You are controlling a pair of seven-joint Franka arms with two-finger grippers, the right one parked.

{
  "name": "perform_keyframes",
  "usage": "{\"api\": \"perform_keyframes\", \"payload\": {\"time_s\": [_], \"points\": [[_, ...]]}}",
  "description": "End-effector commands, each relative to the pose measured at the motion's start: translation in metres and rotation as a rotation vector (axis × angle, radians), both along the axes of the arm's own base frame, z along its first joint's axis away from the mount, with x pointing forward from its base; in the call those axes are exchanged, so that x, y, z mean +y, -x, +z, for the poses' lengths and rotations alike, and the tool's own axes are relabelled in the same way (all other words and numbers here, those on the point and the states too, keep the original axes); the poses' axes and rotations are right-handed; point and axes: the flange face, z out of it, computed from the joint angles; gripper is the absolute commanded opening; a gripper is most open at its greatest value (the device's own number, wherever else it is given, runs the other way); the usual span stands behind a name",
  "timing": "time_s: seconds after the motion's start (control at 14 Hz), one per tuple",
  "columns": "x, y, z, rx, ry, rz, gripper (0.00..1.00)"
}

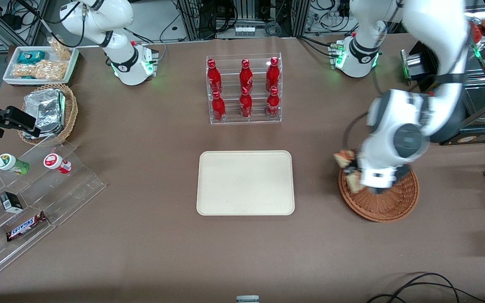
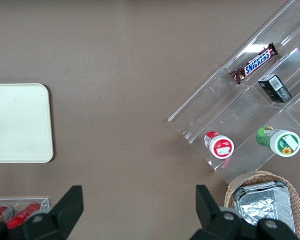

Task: Place sandwich from basket to tray
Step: 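Lift the sandwich and carry it over the cream tray, then lower the sandwich onto the tray and open the left gripper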

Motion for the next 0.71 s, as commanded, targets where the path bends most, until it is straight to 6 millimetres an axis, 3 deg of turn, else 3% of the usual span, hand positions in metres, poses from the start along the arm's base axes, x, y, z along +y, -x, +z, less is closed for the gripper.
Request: {"api": "perform_keyframes", "payload": {"time_s": [0.0,0.21,0.36,0.64], "points": [[-0.097,-0.010,-0.030,0.001,0.045,-0.186,0.01],[-0.192,-0.002,-0.054,-0.060,0.087,-0.273,0.02],[-0.234,0.006,-0.071,-0.129,0.123,-0.270,0.01],[-0.288,0.034,-0.104,-0.197,0.161,-0.296,0.02]]}}
